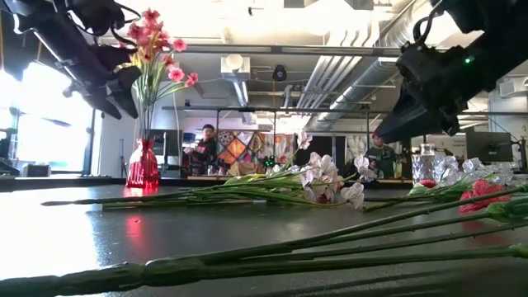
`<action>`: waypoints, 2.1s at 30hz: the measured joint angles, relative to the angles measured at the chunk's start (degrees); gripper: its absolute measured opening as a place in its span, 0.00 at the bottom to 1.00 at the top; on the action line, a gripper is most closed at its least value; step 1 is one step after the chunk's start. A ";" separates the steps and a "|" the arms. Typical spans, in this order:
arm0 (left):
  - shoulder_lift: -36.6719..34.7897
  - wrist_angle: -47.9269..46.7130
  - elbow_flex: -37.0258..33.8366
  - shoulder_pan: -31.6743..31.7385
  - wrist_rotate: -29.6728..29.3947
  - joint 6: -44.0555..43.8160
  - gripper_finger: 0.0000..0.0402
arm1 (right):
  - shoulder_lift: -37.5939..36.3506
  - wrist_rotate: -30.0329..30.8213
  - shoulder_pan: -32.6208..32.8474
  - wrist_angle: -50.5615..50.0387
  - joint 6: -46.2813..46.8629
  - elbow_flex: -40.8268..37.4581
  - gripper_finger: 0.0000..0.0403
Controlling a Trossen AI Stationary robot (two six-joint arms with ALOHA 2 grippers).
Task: Sort flowers into vase by color
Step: Put the pink flower into the red vase
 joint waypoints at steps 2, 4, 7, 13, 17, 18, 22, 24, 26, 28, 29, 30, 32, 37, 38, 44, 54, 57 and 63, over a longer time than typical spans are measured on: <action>0.00 -0.82 0.00 -1.57 0.06 -0.83 0.59 | -0.79 -3.80 0.00 0.00 -0.12 0.00 0.32; 0.00 -1.50 0.00 -3.35 0.10 -1.93 0.59 | -0.86 -6.50 0.02 0.00 0.11 0.00 0.32; 0.00 -2.14 0.00 -6.31 0.19 -3.46 0.59 | -0.28 -7.96 0.27 -0.02 1.47 0.00 0.32; 0.02 -2.19 0.00 -13.23 0.02 -6.74 0.59 | 0.59 -7.97 2.82 0.08 3.62 0.00 0.32; 0.06 -0.96 -0.25 -18.56 -2.85 -6.77 0.59 | 0.59 -7.34 4.50 2.16 4.66 0.00 0.32; 0.22 -0.68 -0.26 -19.90 -3.33 -6.94 0.59 | 0.59 -7.29 4.81 3.08 4.63 0.00 0.32; 1.42 0.47 -0.26 -24.71 -5.32 -8.33 0.59 | 0.59 -7.15 5.97 5.28 4.45 0.00 0.32; 2.52 1.04 -0.26 -26.80 -6.07 -9.09 0.59 | 0.59 -6.91 6.63 6.02 3.95 0.00 0.32; 3.78 1.06 -0.28 -28.53 -6.78 -9.66 0.59 | 0.59 -5.82 7.48 6.05 3.80 0.00 0.32; 5.42 1.20 -0.28 -30.00 -7.53 -10.30 0.59 | 0.59 -4.46 8.31 6.05 3.77 0.00 0.32; 6.31 1.22 -0.28 -30.57 -7.83 -10.89 0.59 | 0.59 -4.05 8.67 6.05 4.09 0.00 0.32; 7.25 1.58 -0.28 -31.10 -8.05 -11.28 0.59 | 0.59 -3.58 9.03 6.05 4.46 0.00 0.32; 9.15 2.50 -0.28 -32.00 -8.03 -11.94 0.59 | 0.59 -3.20 9.69 6.41 4.70 0.00 0.32; 13.59 4.11 -0.28 -35.09 -8.03 -14.43 0.59 | 0.59 -3.19 10.81 8.97 4.65 0.00 0.32; 14.31 4.49 -0.28 -35.86 -8.04 -15.10 0.59 | 0.73 -3.19 11.02 9.54 4.65 0.00 0.32; 16.88 6.64 -0.31 -42.04 -9.78 -19.37 0.59 | 4.94 -3.28 11.80 13.89 4.63 0.00 0.32; 17.78 7.36 -0.31 -54.09 -13.77 -27.65 0.59 | 13.88 -3.71 11.15 26.00 0.12 0.02 0.32; 19.49 10.01 -0.31 -57.08 -13.84 -27.08 0.59 | 15.10 -4.21 9.85 30.77 -4.08 0.02 0.32; 24.89 19.35 -0.31 -60.43 -11.44 -19.56 0.59 | 16.75 -9.69 6.46 39.37 -11.85 0.07 0.32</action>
